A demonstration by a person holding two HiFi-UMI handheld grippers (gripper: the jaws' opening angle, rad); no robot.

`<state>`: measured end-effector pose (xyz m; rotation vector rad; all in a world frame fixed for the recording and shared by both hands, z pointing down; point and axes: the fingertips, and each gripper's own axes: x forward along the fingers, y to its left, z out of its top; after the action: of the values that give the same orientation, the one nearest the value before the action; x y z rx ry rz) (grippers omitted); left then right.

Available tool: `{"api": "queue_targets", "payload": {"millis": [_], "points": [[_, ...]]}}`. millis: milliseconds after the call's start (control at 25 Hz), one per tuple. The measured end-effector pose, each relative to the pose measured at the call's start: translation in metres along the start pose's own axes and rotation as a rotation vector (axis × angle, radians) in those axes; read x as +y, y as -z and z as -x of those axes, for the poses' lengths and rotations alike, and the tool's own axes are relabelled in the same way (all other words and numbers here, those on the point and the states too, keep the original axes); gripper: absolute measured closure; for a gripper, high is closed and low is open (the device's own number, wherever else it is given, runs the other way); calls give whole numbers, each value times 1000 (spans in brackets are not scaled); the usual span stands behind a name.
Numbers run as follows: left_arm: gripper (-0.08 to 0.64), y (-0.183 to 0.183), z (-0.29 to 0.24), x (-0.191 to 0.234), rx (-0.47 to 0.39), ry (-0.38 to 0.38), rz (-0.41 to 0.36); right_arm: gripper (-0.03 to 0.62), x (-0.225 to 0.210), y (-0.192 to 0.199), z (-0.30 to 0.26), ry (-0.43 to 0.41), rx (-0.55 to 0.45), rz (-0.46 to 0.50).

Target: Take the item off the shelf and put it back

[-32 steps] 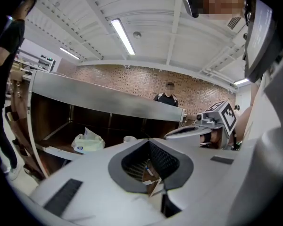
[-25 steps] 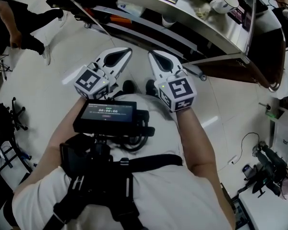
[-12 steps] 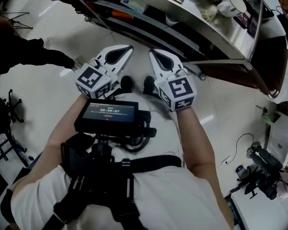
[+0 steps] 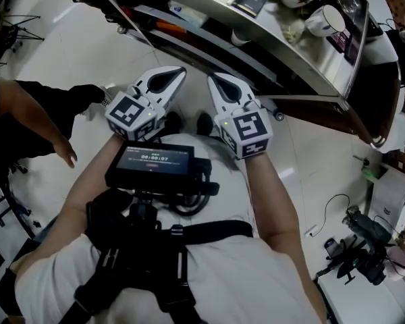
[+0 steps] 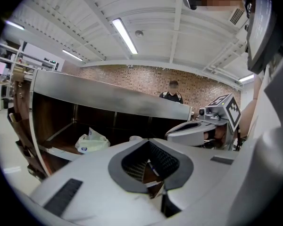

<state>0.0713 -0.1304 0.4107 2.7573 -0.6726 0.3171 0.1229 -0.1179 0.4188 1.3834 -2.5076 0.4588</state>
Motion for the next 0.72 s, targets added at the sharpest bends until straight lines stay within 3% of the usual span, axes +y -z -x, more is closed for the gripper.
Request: {"api": "queue_targets", "payload": {"millis": [720], "points": [[560, 8, -1, 20, -38, -13, 35, 583, -2, 5, -14, -5, 64, 82]]}}
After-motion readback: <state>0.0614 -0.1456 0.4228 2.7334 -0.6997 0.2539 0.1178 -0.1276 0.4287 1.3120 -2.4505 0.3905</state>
